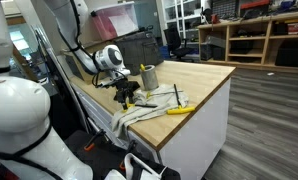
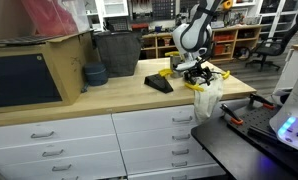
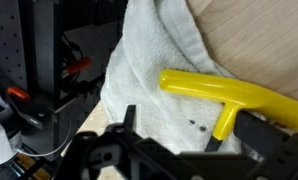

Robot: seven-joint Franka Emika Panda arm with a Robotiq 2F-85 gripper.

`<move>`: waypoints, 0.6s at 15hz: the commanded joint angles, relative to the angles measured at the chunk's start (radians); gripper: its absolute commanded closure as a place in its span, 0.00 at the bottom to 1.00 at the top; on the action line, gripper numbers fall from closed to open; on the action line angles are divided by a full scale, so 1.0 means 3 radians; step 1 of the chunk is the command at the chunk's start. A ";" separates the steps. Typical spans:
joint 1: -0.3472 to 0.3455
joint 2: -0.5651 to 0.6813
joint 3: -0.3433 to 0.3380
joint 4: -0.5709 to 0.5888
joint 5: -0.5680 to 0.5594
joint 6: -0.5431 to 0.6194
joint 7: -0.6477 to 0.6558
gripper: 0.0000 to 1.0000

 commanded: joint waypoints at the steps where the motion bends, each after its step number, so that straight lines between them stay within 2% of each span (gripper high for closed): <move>1: 0.0057 0.0054 -0.0070 0.0039 -0.0078 0.0055 0.0152 0.00; 9: 0.0053 0.0027 -0.0117 0.0033 -0.0082 0.0089 0.0171 0.00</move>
